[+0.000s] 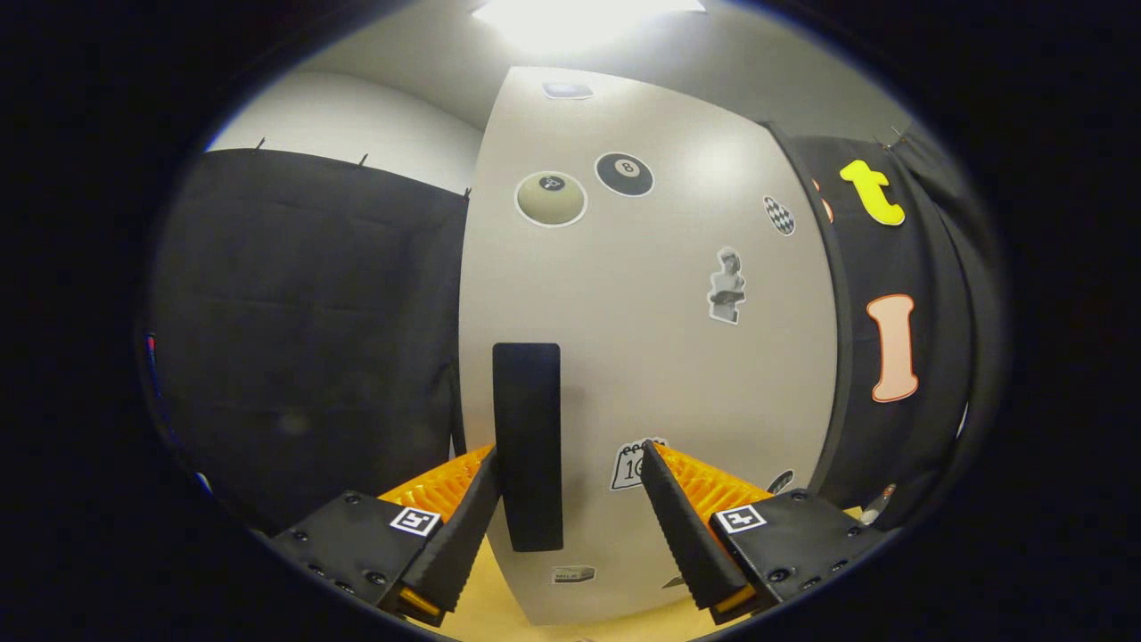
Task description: Open the shoe cabinet door, grab the shoes and put them into the shoe cabinet, then close the shoe cabinet door.
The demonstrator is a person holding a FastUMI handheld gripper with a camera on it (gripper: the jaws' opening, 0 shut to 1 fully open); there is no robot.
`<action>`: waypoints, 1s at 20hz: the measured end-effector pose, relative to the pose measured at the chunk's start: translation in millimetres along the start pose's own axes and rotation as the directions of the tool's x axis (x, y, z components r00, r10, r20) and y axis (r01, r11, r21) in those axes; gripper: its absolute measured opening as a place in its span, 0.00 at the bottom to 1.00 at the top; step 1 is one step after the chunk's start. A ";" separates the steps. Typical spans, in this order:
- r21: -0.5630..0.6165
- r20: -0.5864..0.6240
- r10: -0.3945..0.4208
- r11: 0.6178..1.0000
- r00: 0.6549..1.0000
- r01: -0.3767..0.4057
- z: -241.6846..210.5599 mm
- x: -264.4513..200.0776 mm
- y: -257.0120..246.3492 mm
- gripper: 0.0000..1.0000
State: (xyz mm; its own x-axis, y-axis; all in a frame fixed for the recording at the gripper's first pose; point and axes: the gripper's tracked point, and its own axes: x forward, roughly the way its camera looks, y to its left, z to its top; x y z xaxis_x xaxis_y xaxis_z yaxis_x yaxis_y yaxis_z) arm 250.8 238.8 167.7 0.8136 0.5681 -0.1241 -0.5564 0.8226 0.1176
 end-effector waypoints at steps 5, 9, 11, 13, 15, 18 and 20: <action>-0.010 0.032 -0.056 0.998 0.998 0.057 12.2 -16.0 -6.1 0.97; -0.059 0.077 -0.194 0.978 0.978 0.198 27.2 -67.2 -58.4 0.97; -0.059 0.084 -0.273 0.959 0.958 0.278 32.1 -99.1 -92.8 0.96; -0.050 0.091 -0.348 0.934 0.933 0.353 36.0 -133.6 -125.7 0.96; -0.038 0.101 -0.423 0.903 0.901 0.428 38.3 -168.9 -158.7 0.96; -0.042 0.105 -0.521 0.849 0.847 0.527 35.6 -218.4 -198.6 0.96; -0.045 0.100 -0.571 0.815 0.815 0.577 30.2 -244.4 -219.2 0.96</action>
State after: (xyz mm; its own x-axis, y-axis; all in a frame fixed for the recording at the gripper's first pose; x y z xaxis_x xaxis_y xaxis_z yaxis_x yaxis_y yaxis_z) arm 179.1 -81.1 202.0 0.9975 -0.0098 -0.0701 0.0084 0.9998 -0.0199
